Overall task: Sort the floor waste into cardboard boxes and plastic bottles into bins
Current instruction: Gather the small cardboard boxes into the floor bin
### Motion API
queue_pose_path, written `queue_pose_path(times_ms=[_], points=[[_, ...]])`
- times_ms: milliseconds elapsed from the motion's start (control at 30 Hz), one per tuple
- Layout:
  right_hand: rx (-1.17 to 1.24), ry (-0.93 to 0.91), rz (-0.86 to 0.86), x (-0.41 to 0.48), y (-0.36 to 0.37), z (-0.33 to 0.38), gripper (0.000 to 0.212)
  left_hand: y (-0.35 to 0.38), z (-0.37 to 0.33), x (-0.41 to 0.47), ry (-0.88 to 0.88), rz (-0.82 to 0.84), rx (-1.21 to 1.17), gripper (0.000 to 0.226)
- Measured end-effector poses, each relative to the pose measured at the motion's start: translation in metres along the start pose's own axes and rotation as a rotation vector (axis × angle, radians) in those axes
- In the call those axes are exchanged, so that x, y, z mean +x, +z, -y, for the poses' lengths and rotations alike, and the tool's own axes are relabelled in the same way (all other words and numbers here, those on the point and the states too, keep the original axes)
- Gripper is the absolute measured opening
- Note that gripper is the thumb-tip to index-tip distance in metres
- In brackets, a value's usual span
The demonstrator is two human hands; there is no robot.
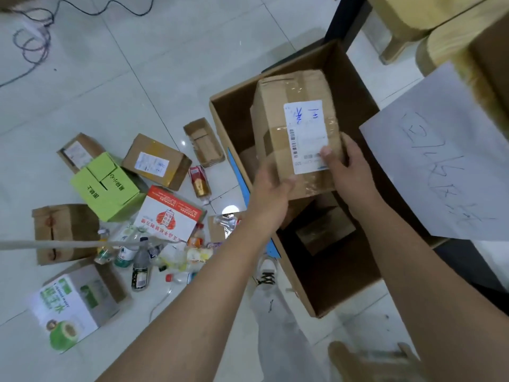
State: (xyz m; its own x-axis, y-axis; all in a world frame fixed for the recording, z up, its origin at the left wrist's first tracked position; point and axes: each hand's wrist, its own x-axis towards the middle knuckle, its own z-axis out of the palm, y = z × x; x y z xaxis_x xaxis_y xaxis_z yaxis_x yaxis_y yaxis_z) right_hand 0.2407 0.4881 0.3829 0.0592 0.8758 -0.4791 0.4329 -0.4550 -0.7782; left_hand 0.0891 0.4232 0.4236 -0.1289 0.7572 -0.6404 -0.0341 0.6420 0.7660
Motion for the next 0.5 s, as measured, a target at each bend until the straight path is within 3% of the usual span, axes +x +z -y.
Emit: queue_pose_path(times_ms=[133,500], points=[[-0.08,0.029,0.047,0.018,0.022,0.004,0.056,-0.032,-0.006,0.005,-0.087,-0.089,-0.026,0.048],[-0.058,0.026,0.106,0.014,0.072,0.005,0.052,-0.055,0.01,0.002,-0.089,-0.088,-0.047,0.055]])
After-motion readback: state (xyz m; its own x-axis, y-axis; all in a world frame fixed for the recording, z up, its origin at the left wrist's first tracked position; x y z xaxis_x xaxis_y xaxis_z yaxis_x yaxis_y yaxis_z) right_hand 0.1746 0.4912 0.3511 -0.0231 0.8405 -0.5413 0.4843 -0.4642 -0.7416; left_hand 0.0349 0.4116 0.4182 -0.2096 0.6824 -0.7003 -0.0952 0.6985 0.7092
